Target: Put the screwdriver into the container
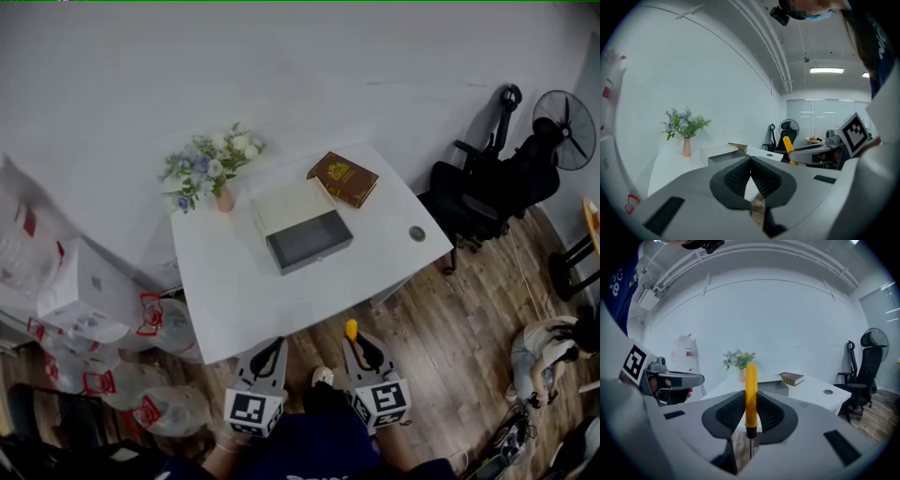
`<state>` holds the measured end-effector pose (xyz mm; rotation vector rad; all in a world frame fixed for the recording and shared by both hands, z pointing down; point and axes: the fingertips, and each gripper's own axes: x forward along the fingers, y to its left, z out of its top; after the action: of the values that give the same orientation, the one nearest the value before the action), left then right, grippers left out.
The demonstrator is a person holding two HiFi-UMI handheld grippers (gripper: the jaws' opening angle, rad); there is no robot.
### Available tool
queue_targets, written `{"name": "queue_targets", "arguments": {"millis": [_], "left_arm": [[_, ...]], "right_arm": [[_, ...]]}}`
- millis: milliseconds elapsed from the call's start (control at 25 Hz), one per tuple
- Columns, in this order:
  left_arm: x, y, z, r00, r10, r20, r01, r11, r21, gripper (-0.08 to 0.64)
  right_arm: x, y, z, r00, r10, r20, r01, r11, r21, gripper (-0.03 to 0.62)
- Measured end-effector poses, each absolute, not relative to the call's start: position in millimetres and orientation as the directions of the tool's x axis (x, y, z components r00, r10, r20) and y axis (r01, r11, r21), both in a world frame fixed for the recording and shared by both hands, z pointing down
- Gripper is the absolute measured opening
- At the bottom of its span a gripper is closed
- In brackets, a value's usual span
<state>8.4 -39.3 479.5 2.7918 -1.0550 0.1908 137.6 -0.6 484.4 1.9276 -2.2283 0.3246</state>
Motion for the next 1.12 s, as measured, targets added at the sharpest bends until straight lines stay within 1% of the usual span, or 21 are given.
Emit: {"name": "queue_targets", "arguments": {"millis": [240, 440, 760, 920, 1120], "left_arm": [[54, -61, 484, 0.704, -0.683, 0.193, -0.707, -0.700, 0.104, 0.017], [78, -74, 482, 0.678, -0.710, 0.190, -0.733, -0.675, 0.090, 0.017], [92, -91, 480, 0.659, -0.726, 0.195, -0.749, -0.657, 0.085, 0.017], [88, -105, 485, 0.661, -0.720, 0.210, -0.746, -0.661, 0.084, 0.017], [90, -131, 483, 0.663, -0.717, 0.214, -0.745, -0.662, 0.089, 0.017]], "right_arm": [[186, -32, 486, -0.203, -0.937, 0.286, -0.979, 0.197, -0.049, 0.090], [207, -54, 485, -0.246, -0.928, 0.279, -0.965, 0.261, 0.015, 0.090], [215, -72, 493, -0.279, -0.916, 0.289, -0.955, 0.295, 0.013, 0.090], [208, -86, 497, -0.284, -0.908, 0.306, -0.946, 0.318, 0.067, 0.091], [213, -117, 488, -0.280, -0.913, 0.297, -0.946, 0.315, 0.075, 0.091]]}}
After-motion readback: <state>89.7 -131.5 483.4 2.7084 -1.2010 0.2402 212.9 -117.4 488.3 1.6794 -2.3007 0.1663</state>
